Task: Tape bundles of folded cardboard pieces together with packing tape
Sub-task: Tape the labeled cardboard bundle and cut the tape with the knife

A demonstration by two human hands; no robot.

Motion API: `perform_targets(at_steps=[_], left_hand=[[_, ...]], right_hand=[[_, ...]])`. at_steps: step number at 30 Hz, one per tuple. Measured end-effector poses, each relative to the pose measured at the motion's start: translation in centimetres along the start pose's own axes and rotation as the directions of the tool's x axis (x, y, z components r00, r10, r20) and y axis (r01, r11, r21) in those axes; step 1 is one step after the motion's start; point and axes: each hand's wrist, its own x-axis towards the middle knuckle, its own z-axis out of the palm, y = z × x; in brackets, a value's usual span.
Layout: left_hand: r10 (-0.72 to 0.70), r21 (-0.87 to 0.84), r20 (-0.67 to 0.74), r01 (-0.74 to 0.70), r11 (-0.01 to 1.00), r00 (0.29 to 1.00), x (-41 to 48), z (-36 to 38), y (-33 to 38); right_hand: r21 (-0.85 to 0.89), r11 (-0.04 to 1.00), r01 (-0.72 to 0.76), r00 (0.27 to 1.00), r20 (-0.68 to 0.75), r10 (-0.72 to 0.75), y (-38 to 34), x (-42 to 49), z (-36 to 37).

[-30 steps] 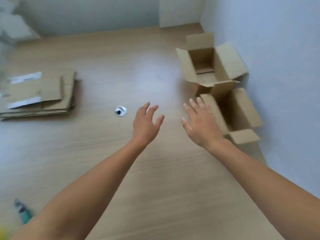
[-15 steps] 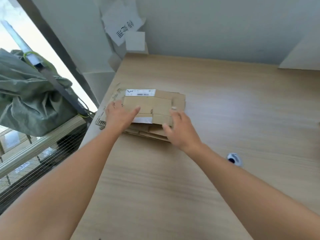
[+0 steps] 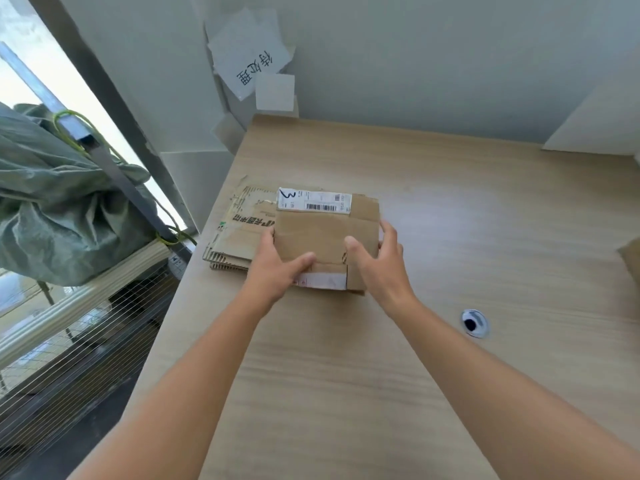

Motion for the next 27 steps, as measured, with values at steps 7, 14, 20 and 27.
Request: perform_targets(at_steps=[7, 14, 20, 27], left_hand=[[0.079, -0.091, 0.152, -0.066, 0.994, 0.985, -16.0, 5.1, 0.9], [-0.049, -0.061, 0.263, 0.067, 0.996, 0.963, -36.7, 11.1, -1.9], [-0.320, -0.362, 0.265, 0.401, 0.841, 0.910, -45.8, 12.6, -4.2], [-0.241, -0.326, 0.296, 0.335, 0.884, 0.924, -47.1, 13.0, -4.6]], right_hand=[[0.125, 0.992, -0.009, 1.000, 0.023, 0.006, 3.5, -14.0, -8.3], [0.255, 0.966, 0.052, 0.991, 0.108, -0.082, 12.0, -31.2, -16.0], [0.256, 0.963, 0.080, 0.982, 0.148, -0.121, 19.0, -42.0, -17.9], [0.052, 0.984, 0.173, 0.968, 0.176, -0.180, 22.0, -44.9, -18.4]])
